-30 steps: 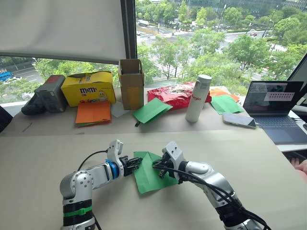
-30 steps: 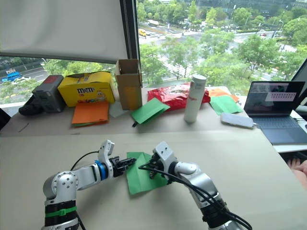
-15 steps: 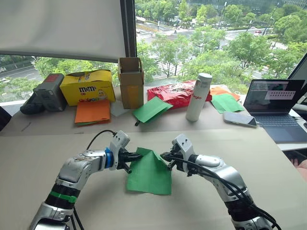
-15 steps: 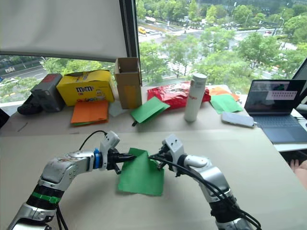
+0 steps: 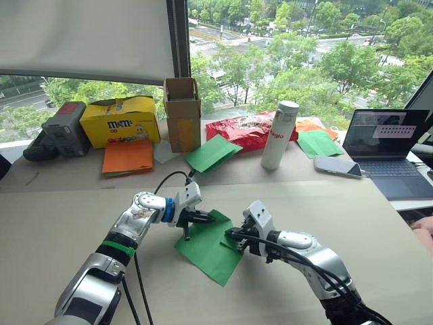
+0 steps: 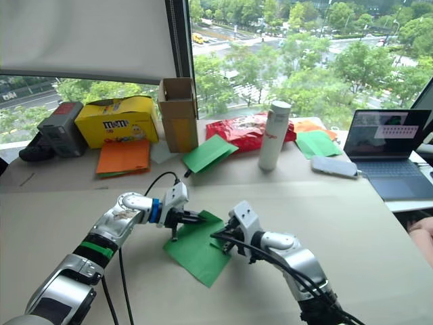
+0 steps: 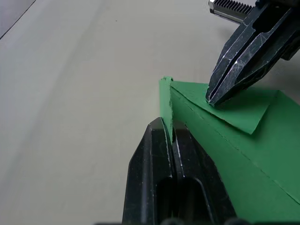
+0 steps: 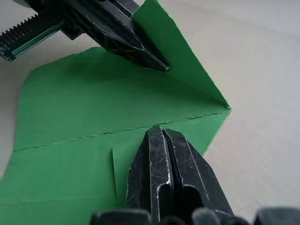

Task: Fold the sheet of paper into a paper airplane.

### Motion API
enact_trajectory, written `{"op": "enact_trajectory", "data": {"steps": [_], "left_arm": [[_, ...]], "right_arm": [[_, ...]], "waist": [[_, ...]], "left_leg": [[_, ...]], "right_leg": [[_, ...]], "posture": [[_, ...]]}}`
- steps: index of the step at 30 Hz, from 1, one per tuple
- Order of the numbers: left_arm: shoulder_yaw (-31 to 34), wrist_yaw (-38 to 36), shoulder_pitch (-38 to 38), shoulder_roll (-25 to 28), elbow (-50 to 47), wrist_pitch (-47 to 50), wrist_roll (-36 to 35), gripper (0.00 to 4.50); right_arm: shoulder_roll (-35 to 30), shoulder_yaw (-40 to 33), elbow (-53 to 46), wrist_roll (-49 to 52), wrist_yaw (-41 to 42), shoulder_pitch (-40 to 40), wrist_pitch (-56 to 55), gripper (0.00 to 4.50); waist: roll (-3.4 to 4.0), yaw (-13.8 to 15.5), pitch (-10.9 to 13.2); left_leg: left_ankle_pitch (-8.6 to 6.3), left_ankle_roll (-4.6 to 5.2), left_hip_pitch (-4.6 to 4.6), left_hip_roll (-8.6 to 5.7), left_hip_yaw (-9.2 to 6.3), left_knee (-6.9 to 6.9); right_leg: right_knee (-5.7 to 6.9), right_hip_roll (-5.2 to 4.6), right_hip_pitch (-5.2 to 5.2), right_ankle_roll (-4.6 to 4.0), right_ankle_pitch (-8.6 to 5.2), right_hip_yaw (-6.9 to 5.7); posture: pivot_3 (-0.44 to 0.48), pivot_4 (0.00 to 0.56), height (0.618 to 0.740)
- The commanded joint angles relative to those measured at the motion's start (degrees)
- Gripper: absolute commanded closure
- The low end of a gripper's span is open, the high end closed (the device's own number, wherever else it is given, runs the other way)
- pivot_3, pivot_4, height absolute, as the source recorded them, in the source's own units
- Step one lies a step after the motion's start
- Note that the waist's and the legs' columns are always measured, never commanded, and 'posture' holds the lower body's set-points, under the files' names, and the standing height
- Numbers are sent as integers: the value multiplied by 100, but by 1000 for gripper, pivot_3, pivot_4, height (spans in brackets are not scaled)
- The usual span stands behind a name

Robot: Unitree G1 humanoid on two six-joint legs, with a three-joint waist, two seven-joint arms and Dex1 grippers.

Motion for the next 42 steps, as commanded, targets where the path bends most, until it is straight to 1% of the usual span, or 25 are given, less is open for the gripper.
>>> {"op": "enact_trajectory", "data": {"steps": [1, 2, 6, 9, 12, 14, 17, 21, 25, 32, 35, 36, 38, 41, 42], "left_arm": [[-77, -10, 141, 100, -375, -786, 374, 4441], [-66, 45, 172, 97, -415, -954, 450, 4441], [-392, 592, 201, 362, -187, -2432, 1532, 4441], [-430, 793, 238, 373, -65, -2899, 1767, 4441], [-442, 937, 306, 341, -170, -3271, 1898, 4441], [-491, 967, 317, 337, -196, -3403, 2008, 4441], [-584, 977, 326, 327, -222, -3538, 2190, 4441], [-611, 1034, 333, 274, -234, -3564, 2315, 4441], [-657, 1109, 280, 321, -246, -3696, 2521, 4441], [-630, 1216, 231, 286, -237, -3827, 2632, 4441], [-493, 1139, 197, 206, -296, -3711, 2356, 4441], [-434, 1120, 193, 188, -322, -3659, 2261, 4207], [-286, 739, 216, 180, -488, -3258, 1772, 3617], [4, 330, 167, 253, -717, -2741, 1085, 2578], [177, 97, 142, 347, -813, -2391, 738, 2256]], "right_arm": [[-51, 109, -32, -109, -78, 33, -111, 4500], [-70, 125, 0, -133, -80, 40, -123, 4500], [-33, 13, 51, -64, -85, -3, -173, 4500], [-8, -130, 34, 44, -55, -67, -218, 4500], [154, -739, -60, 470, -94, -306, -157, 4500], [223, -1009, -27, 661, -131, -439, -119, 4500], [258, -1089, 144, 759, -88, -589, -146, 4500], [270, -882, 326, 695, -91, -653, -158, 4500], [173, -499, 417, 470, -138, -525, -149, 4500], [218, -279, 639, 318, -246, -456, -216, 4500], [274, -212, 779, 262, -275, -402, -256, 4500], [289, -194, 825, 238, -279, -377, -268, 4500], [285, -127, 902, 149, -288, -331, -292, 4500], [279, -61, 957, 87, -292, -276, -314, 4500], [272, -48, 960, 76, -295, -262, -319, 4500]], "waist": [[0, 4, 0], [0, 5, 0], [0, 11, 0], [0, 12, 0], [0, 13, 0], [0, 15, 0], [0, 28, 0], [0, 30, 0], [1, 31, -1], [1, 42, -1], [1, 47, -1], [1, 47, -1], [1, 39, -1], [1, 10, -1], [1, 6, -1]], "left_leg": [[0, 0, 1, 0, 0, 1], [0, 0, 3, 0, -1, 1], [0, 0, 4, 0, -3, 3], [-1, 3, 4, 0, -3, 3], [-2, 5, 4, 1, -3, 4], [-2, 6, 3, 0, -2, 6], [-1, 6, 4, 0, -2, 7], [-1, 6, 4, 0, 0, 7], [0, 6, 5, 0, 1, 10], [0, 6, 4, 1, 2, 16], [1, 6, 4, 1, 1, 18], [0, 6, 4, 1, 2, 19], [0, 6, 4, 1, 2, 22], [1, 5, 4, 6, 1, 23], [1, 4, 5, 9, 1, 23]], "right_leg": [[2, 0, 0, 0, 0, 0], [3, -1, 2, 0, 0, 0], [6, -2, 3, -1, 1, 0], [6, -3, 4, -2, 1, 0], [10, -4, 2, -2, 1, 0], [13, -4, 2, -1, 1, 1], [15, -3, 3, 0, 1, -1], [16, -3, 3, 1, 1, -2], [18, -3, 4, 1, 1, -2], [21, -4, 5, 2, 1, -2], [23, -3, 5, 2, 1, -2], [23, -3, 5, 2, 1, -2], [23, -3, 6, 2, 1, -2], [26, 1, 5, 3, 1, -2], [26, 3, 5, 3, 1, -2]], "posture": [[0, 150, 739], [0, 150, 739], [0, 150, 739], [0, 150, 739], [0, 150, 739], [0, 150, 739], [0, 150, 739], [0, 150, 739], [0, 150, 739], [0, 150, 739], [0, 150, 739], [0, 150, 739], [0, 150, 739], [0, 150, 739], [0, 150, 739]]}}
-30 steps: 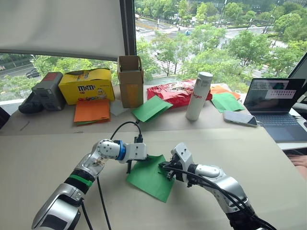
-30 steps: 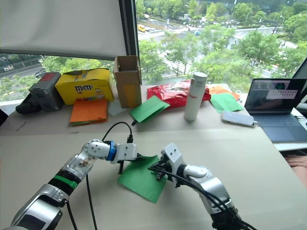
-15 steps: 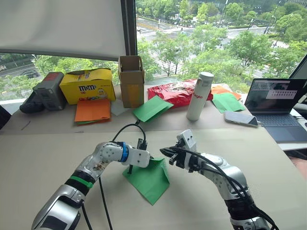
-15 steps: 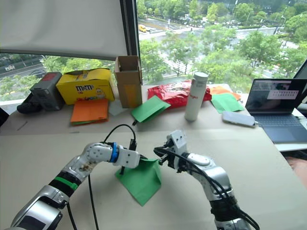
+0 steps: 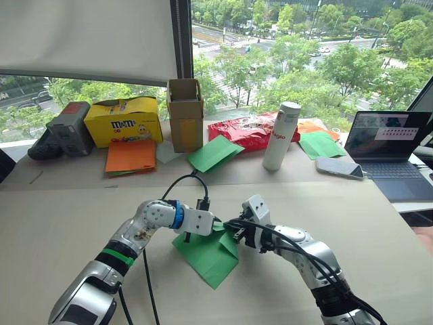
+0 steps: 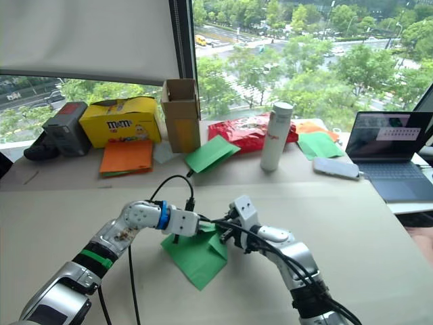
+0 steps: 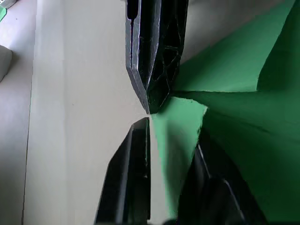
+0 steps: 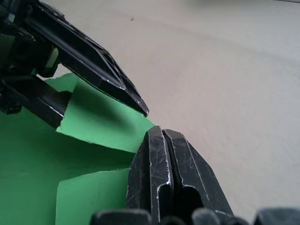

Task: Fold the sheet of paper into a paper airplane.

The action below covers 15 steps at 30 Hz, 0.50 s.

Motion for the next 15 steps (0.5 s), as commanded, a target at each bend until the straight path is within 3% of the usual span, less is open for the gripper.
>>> {"op": "enact_trajectory", "data": {"steps": [1, 3, 6, 7, 9, 15], "left_arm": [[588, -596, -150, 230, -459, 826, -1019, 1936], [816, -1084, -110, 461, -632, 1381, -1551, 1235], [1246, -1165, -164, 537, -814, 2649, -2314, 194], [1359, -1121, -194, 530, -796, 2978, -2454, 57], [1450, -998, -209, 532, -782, 3462, -2533, 425], [1152, -368, 267, 277, -1194, 3980, -2193, 2365]], "right_arm": [[-12, 117, 98, -104, -24, 141, 13, 4500], [-20, 136, 106, -126, -23, 145, 9, 4500], [-34, 170, 103, -148, -12, 148, 8, 4500], [-34, 177, 96, -151, -15, 147, 10, 4500], [-35, 181, 81, -153, -20, 150, 12, 4500], [-11, 170, -22, -182, -45, 197, 58, 4500]], "waist": [[0, -7, 0], [0, -15, 0], [1, -20, -1], [1, -16, -1], [0, -8, -1], [1, -9, -2]], "left_leg": [[0, 0, 3, 1, 0, 0], [1, -2, 8, 4, 0, 0], [2, -4, 15, 5, -1, 0], [3, -4, 16, 7, -2, 0], [2, -4, 16, 6, -6, 6], [2, -4, 17, 3, -7, 9]], "right_leg": [[0, 1, 1, 0, 0, 0], [1, 7, 4, 1, 0, 1], [1, 14, 9, 1, -1, 4], [1, 16, 10, 1, -1, 4], [2, 17, 15, 2, -1, 4], [3, 18, 17, 2, -1, 11]], "posture": [[0, 150, 739], [0, 150, 739], [0, 150, 739], [0, 150, 739], [0, 150, 739], [0, 150, 739]]}}
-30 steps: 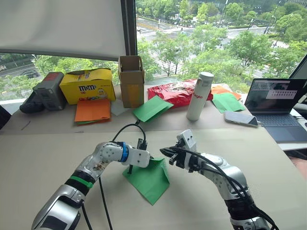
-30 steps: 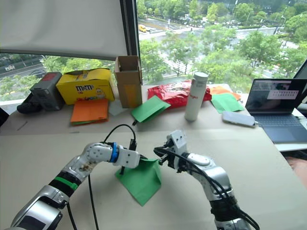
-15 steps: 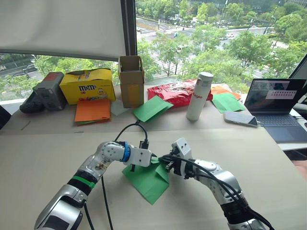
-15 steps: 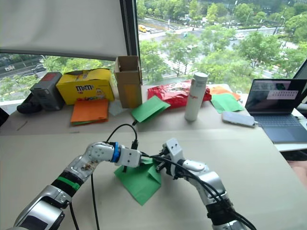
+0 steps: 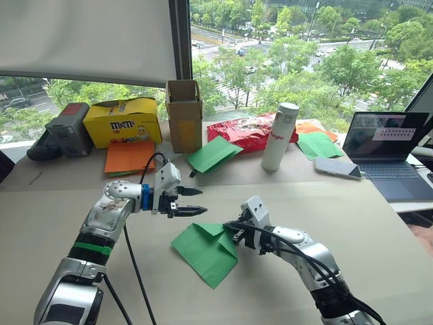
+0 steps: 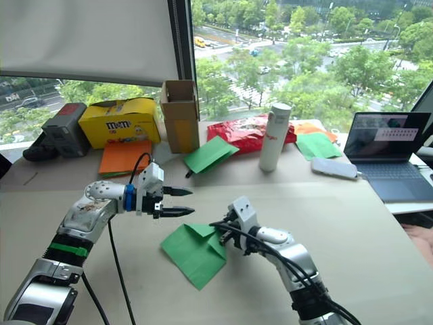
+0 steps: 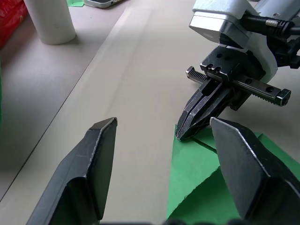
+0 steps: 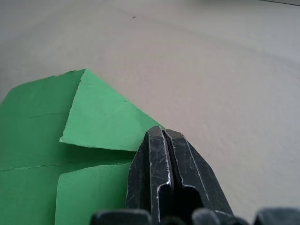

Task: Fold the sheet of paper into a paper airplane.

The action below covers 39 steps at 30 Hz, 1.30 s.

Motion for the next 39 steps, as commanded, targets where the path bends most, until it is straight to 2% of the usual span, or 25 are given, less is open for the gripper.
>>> {"op": "enact_trajectory", "data": {"steps": [1, 6, 13, 18, 24, 36, 39], "left_arm": [[-372, 397, 329, -44, -352, -73, 503, 2730], [-762, 930, 738, -126, -603, 105, 1057, 4427], [-851, 1387, 956, -166, -620, 300, 1408, 4471], [-792, 1507, 1060, -310, -853, 542, 1233, 4471], [-787, 1509, 1139, -438, -1025, 702, 1142, 4471], [-701, 1454, 1052, -655, -788, 540, 1027, 4471], [-722, 1405, 1008, -710, -680, 478, 1048, 4471]], "right_arm": [[8, 82, 13, -36, -44, 157, 110, 4500], [40, 63, -14, -45, -83, 157, 108, 4500], [224, 269, 51, -128, 39, 0, -342, 4500], [492, 403, 423, -337, -76, -111, -656, 4500], [428, 398, 988, -725, -249, -248, -967, 4500], [45, -168, 512, -437, -182, 253, -899, 4500], [33, -464, 83, -203, -111, 201, -912, 4500]], "waist": [[0, -2, 0], [0, 0, -1], [-1, 4, -9], [1, 2, -13], [3, 18, -20], [5, 114, -26], [5, 125, -26]], "left_leg": [[0, 0, 1, 0, 1, 0], [0, -1, 1, 3, 1, -1], [0, -1, 2, 3, -3, -1], [1, -2, 4, 4, -3, -1], [1, -3, 4, 3, -4, 2], [-1, 0, 27, -1, -18, 7], [-2, 2, 30, -2, -20, 7]], "right_leg": [[0, 1, 0, 0, 0, 2], [1, 9, -4, -2, 1, 5], [2, 9, -1, -4, 2, 10], [5, 12, -2, -4, 2, 10], [4, 8, 5, -4, 2, 11], [-7, 6, 48, -3, 2, 10], [-8, 5, 52, -3, 2, 10]], "posture": [[0, 150, 739], [0, 150, 739], [0, 150, 739], [0, 150, 739], [0, 150, 739], [0, 150, 739], [0, 150, 739]]}}
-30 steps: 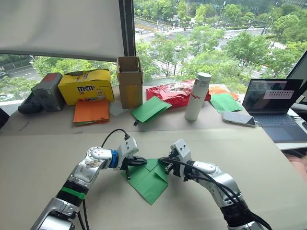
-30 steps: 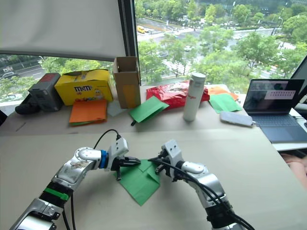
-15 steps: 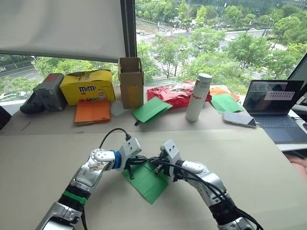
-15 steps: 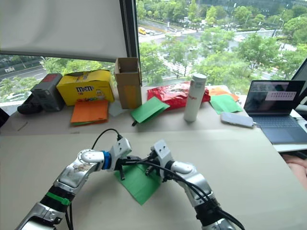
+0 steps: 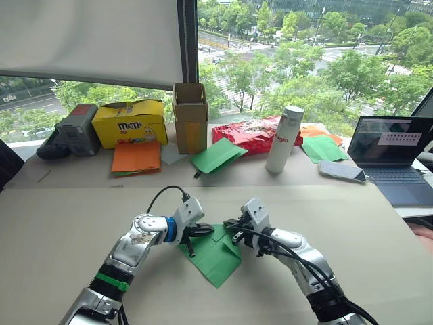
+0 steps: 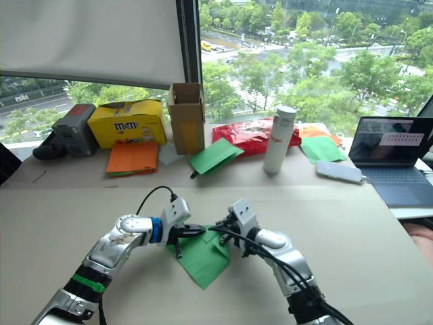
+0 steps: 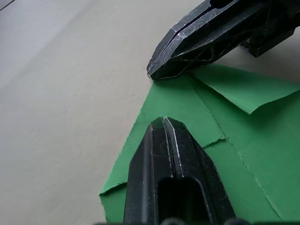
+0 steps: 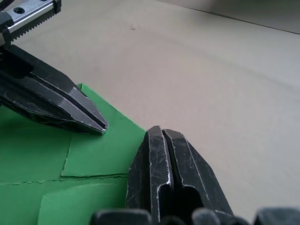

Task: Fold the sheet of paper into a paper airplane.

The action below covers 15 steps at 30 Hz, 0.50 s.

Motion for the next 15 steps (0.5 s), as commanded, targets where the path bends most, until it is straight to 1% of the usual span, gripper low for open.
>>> {"op": "enact_trajectory", "data": {"steps": [1, 4, 5, 8, 11, 15], "left_arm": [[-51, -58, -57, -61, 154, -90, -19, 4471], [-42, -104, -99, -110, 277, -160, -21, 4471], [-44, -127, -120, -127, 340, -196, -20, 4471], [-47, -167, -159, -170, 465, -279, -8, 4471], [15, -169, -236, -254, 645, -366, -40, 4471], [185, -158, -300, -335, 734, -335, -177, 4471]], "right_arm": [[-239, -408, -515, 189, 26, 31, 187, 4500], [-804, -417, -971, 206, 283, 154, 545, 4500], [-1107, -342, -1168, 195, 447, 279, 706, 4500], [-1661, -167, -1539, 151, 702, 532, 914, 4500], [-1574, -239, -1656, 212, 627, 562, 680, 4500], [-1167, -186, -1678, 281, 513, 421, 564, 4500]], "waist": [[1, 8, 1], [2, 10, 1], [2, 16, 1], [2, 12, 1], [2, -1, 1], [2, -28, 1]], "left_leg": [[0, 0, -1, -1, 0, 0], [-2, 3, -2, -6, 1, 0], [-3, 5, -2, -6, 1, 0], [-13, 21, -2, -5, -2, 0], [-27, 44, 2, -1, -7, -1], [-26, 42, 1, 1, -11, -1]], "right_leg": [[0, -1, 0, 0, 0, 0], [-2, -7, -1, 0, 0, 1], [-3, -7, -1, 0, 0, 1], [-4, -7, 0, 0, 0, 0], [-3, 0, 1, 0, 0, 1], [-2, 6, -2, 0, 0, 2]], "posture": [[0, 150, 739], [0, 150, 739], [0, 150, 739], [0, 150, 739], [0, 150, 739], [0, 150, 739]]}}
